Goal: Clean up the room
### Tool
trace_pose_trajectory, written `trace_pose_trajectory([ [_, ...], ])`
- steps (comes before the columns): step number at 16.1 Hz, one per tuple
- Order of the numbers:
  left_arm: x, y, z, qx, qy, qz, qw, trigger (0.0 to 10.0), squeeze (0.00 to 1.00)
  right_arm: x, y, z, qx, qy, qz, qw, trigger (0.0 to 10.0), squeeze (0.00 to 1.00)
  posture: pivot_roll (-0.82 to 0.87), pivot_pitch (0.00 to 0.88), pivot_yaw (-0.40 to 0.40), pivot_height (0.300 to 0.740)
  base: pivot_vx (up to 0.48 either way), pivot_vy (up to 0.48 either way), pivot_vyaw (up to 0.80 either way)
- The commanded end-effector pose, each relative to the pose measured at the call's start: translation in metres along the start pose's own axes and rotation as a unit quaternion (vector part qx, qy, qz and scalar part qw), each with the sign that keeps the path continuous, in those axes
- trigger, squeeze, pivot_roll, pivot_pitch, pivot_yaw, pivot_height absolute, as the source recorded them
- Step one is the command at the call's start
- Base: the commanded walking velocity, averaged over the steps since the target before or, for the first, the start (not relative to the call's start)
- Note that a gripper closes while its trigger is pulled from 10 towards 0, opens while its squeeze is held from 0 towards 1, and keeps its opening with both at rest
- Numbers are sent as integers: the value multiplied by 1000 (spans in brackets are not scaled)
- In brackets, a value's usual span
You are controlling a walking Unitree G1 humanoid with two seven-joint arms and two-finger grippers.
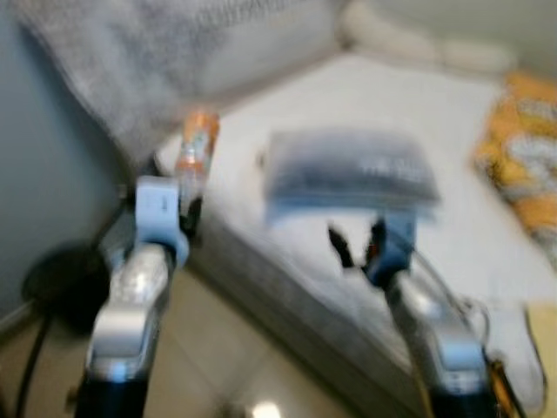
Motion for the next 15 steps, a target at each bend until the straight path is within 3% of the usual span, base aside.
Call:
trace_pose_trajectory([
  [1, -4, -2, 0, -1, 7, 4, 1000, 10000, 0, 1, -5, 0, -7, 4, 7, 1000, 10000, 0, 52, 0, 19, 740, 0, 0, 800],
  [5, -3, -2, -1, -2, 6, 1, 1000, 10000, 0, -2, 3, -1, 2, 9, 5, 1000, 10000, 0, 64, 0, 9, 740, 0, 0, 800],
  [10, -3, -5, -1, -11, 4, -9, 1000, 10000, 0, -4, 1, -1, 2, 16, 12, 1000, 10000, 0, 65, 0, 8, 740, 0, 0, 800],
  [13, 0, -4, -3, -10, -1, -9, 1000, 10000, 0, -5, 5, -3, 9, 18, 23, 1000, 10000, 0, 59, 0, 12, 740, 316, 0, 533],
  [15, 0, -4, -4, -11, -1, -14, 1000, 10000, 0, -7, -4, -5, -13, 24, 21, 999, 10000, 0, 61, 0, 14, 740, 422, 0, 0],
])
Point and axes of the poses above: a point about 5 cm out from each wrist's last joint towards the gripper, its own z axis pointing back from the gripper into the wrist, its own x axis along the axis of the wrist's last joint, y = z × x, the point moved 6 cm from there along -z, pointing out of the wrist towards the gripper, and after that the axes turned 14 degrees about z, right-handed, at the moved point
